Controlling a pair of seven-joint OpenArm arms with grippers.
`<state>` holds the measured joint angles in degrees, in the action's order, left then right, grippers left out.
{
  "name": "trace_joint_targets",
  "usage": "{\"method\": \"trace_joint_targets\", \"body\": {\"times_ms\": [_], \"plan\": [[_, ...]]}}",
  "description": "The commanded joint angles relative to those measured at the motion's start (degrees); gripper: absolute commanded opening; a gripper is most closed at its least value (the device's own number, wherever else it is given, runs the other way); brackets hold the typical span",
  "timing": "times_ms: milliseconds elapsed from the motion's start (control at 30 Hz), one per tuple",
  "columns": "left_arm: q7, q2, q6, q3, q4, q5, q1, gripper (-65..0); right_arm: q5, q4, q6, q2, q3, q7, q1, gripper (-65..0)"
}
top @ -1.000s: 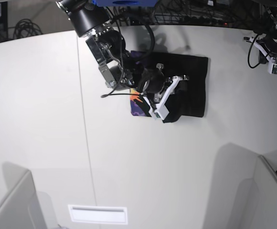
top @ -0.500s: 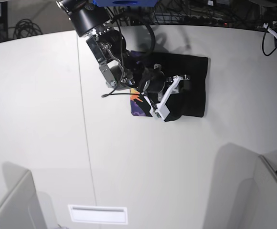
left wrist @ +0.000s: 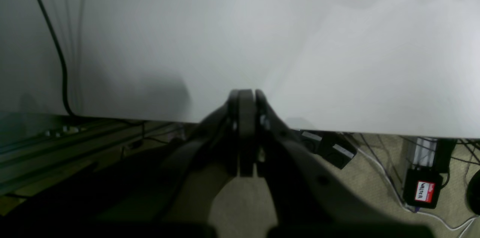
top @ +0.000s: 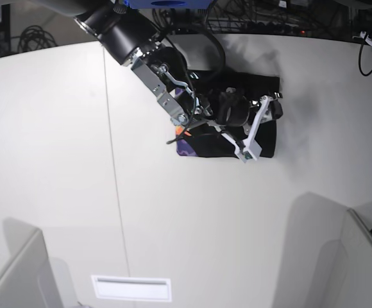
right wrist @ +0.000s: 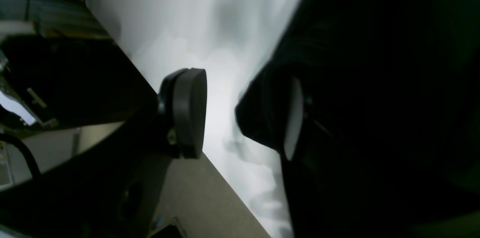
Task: Fold the T-shirt properly
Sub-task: 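Press the folded end down with the right gripper and release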
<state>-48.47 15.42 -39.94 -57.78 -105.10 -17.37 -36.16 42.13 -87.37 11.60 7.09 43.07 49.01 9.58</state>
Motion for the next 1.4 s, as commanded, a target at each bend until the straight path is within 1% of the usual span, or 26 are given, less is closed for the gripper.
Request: {"method": "trace_joint_targets", "body": {"times_ms": [0,33,100,200,300,367,400,433,467,533,567,600,700,767,833,900,1100,1267,1367], "plan": [[0.9,1.0,-0.1,-0.6,-0.8,-0.3,-0.4,-65.0,0.8,-0.9,0.3,1.0,1.1,-1.0,2.2,-35.0],[0.9,1.0,-0.1,-0.6,-0.8,-0.3,-0.4,-65.0,1.1,-0.9,0.8,1.0,2.3,-1.0,3.0,-35.0],[0.9,1.0,-0.1,-0.6,-0.8,-0.3,-0.4,-65.0,3.8,-0.9,0.9,1.0,4.6,-1.0,5.6,-35.0],[0.9,1.0,-0.1,-0.6,-0.8,-0.3,-0.3,-65.0,10.3,-0.9,0.9,1.0,7.1,-0.4,10.7,-35.0],[0.9,1.0,-0.1,-0.6,-0.8,-0.3,-0.3,-65.0,17.3,-1.2,0.9,0.9,7.2,3.8,14.7,-35.9],[0.9,1.0,-0.1,-0.6,-0.5,-0.3,-0.3,-65.0,20.2,-3.4,0.9,0.4,6.5,6.1,15.6,-36.2],[0.9,1.0,-0.1,-0.6,-0.2,-0.3,-0.3,-65.0,19.9,-5.5,0.9,-0.7,4.9,6.2,15.4,-37.7],[0.9,1.1,-0.1,-0.6,0.3,-0.3,-0.3,-65.0,19.3,-7.6,0.9,-2.0,3.4,6.2,15.1,-40.8],[0.9,1.1,-0.1,-0.7,0.6,-0.3,-0.4,-65.0,18.4,-9.9,0.9,-3.5,1.7,6.2,14.1,-46.4],[0.9,1.1,-0.1,-0.8,1.6,-0.3,-0.6,-65.0,16.2,-13.6,0.9,-7.6,-4.1,6.1,11.9,-63.8],[0.9,1.1,-0.1,-0.8,2.0,-0.3,-0.7,-65.0,15.2,-14.6,0.9,-9.2,-6.7,6.2,10.6,-65.0],[0.9,1.1,-0.1,-0.9,2.5,-0.3,-0.7,-65.0,14.5,-15.4,0.9,-11.0,-9.9,5.9,8.7,-65.0],[1.0,1.1,-0.1,-0.9,3.6,-0.3,-0.7,-65.0,12.1,-15.4,0.8,-14.4,-18.2,6.4,3.8,-65.0],[1.0,1.1,-0.1,-0.9,3.6,-0.3,-0.7,-65.0,9.4,-14.7,0.5,-16.7,-19.4,6.4,1.8,-65.0],[1.0,1.1,-0.1,-0.8,3.6,-0.3,-0.5,-65.0,7.6,-14.7,0.5,-17.7,-18.3,6.4,0.5,-65.0],[1.0,1.1,-0.1,-0.7,3.3,-0.3,-0.4,-65.0,5.7,-14.7,0.5,-18.2,-15.7,6.4,-0.3,-65.0],[1.0,1.1,-0.1,-0.8,3.2,-0.3,-0.4,-65.0,-0.4,-11.0,0.5,-18.2,-7.5,6.0,-0.4,-65.0],[1.0,1.1,-0.1,-0.8,3.3,-0.3,-0.5,-65.0,-0.8,-9.0,0.5,-18.0,-5.0,5.5,-0.4,-65.0],[1.0,1.1,-0.1,-0.8,3.3,-0.3,-0.4,-65.0,-0.7,-9.3,0.5,-17.2,-3.3,4.7,-0.4,-65.0]]}}
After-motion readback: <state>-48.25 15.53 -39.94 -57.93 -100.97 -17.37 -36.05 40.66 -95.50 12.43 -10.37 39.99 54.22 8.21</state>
